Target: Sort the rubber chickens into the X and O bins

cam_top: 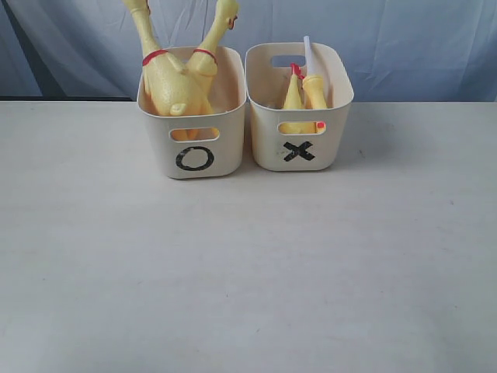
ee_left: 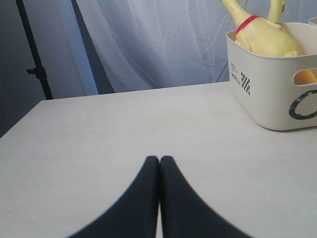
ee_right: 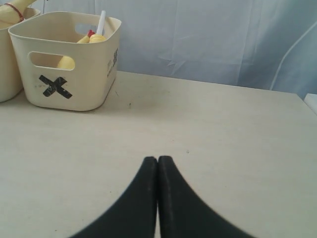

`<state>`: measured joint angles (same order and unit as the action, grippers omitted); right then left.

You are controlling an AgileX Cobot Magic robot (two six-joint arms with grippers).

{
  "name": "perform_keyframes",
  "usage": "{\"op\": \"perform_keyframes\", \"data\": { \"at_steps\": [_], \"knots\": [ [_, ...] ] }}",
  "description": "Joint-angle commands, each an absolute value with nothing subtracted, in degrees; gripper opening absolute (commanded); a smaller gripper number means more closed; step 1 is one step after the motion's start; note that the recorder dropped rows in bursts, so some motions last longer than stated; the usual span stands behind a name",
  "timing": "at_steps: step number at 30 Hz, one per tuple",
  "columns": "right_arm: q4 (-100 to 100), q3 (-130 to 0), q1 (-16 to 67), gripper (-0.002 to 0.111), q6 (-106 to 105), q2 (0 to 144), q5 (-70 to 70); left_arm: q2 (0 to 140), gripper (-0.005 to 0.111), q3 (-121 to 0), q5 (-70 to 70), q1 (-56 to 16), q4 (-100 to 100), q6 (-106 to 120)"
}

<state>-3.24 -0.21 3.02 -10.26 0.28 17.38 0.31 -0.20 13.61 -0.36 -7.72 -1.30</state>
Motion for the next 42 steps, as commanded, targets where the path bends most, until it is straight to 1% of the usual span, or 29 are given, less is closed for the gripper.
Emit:
{"op": "perform_keyframes", "data": {
  "at_steps": [1,22,29,42],
  "knots": [
    [-3.29,0.0,2.74,-0.001,-10.2,0.0,16.97,0.0,0.0,0.0,13.71,-0.71,-7.95,-1.22],
    [-3.29,0.0,2.74,-0.001,-10.2,0.0,17.44,0.0,0.0,0.0,13.37,-0.71,-7.97,-1.22],
    [-3.29,0.0,4.75,-0.001,-10.2,0.0,17.45,0.0,0.0,0.0,13.37,-0.71,-7.97,-1.22],
    [-3.29,0.0,4.75,-0.001,-10.2,0.0,17.45,0.0,0.0,0.0,13.37,-0.71,-7.97,-1.22]
  ]
}}
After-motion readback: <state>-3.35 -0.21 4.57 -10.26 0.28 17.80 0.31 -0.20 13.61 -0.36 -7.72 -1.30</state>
